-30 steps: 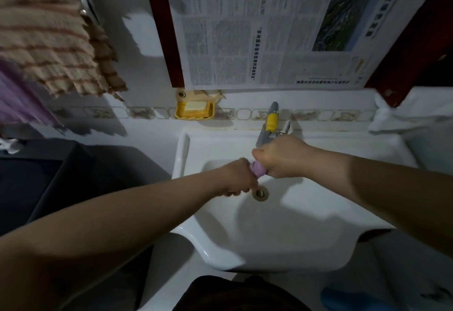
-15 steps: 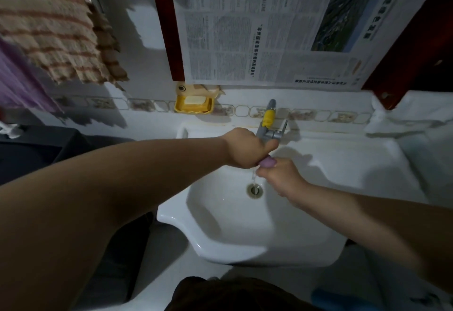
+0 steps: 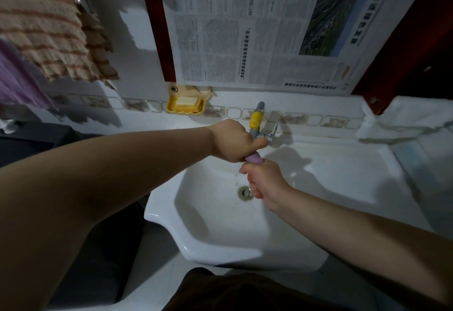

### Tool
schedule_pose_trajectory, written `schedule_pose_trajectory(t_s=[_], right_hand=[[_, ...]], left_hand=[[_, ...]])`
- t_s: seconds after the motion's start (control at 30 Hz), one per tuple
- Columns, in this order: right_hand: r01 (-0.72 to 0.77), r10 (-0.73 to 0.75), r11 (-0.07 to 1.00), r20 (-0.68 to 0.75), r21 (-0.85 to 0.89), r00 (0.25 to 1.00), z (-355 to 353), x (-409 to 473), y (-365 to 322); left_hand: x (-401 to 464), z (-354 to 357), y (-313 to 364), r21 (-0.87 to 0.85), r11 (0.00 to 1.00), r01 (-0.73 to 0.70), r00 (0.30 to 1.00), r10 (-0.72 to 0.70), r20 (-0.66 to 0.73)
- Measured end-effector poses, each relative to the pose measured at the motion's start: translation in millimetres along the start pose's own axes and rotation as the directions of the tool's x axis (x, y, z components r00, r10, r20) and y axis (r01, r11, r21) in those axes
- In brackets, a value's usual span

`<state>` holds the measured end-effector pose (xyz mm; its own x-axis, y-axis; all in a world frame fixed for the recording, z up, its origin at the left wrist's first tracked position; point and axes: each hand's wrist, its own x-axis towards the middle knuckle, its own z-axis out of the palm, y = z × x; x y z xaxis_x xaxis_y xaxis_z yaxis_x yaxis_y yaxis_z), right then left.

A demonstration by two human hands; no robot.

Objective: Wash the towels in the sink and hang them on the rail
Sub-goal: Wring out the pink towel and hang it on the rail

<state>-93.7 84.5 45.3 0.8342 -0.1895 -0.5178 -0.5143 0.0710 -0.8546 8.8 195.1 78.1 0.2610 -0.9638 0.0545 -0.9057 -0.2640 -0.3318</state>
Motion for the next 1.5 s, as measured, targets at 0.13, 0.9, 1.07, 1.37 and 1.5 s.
schedule_pose_trajectory(t_s=[0.13,0.9,1.07,1.37,1.5], right_hand=[[0.0,-0.001,1.0,0.022,0.008,1.0,-1,0,-1],[0.592,-0.485,0.415,0.382,-0.691,0.787,30,63,-13],[0.735,-0.508,0.366,0.539,-0.571,0.671,101,54,-52],[0.624,-0.33,0.671,0.592,-0.401,0.735,251,41,-98],[0.614,-0.399,0.73,0.544,-0.299,0.739,312,37,-106]], left_hand=[[0,3,-3,-0.02,1.0,0.001,0.999,-0.002,-0.034],[-107,22,-4,-0.713,0.079,0.696,0.594,-0.623,0.51],[-162,18,-34,-0.658,0.015,0.753,0.444,-0.75,0.49],[-284,-5,-120,-0.815,-0.57,0.104,0.343,-0.748,0.568],[-343,-13,-150,-0.762,-0.644,0.061,0.46,-0.66,0.594]])
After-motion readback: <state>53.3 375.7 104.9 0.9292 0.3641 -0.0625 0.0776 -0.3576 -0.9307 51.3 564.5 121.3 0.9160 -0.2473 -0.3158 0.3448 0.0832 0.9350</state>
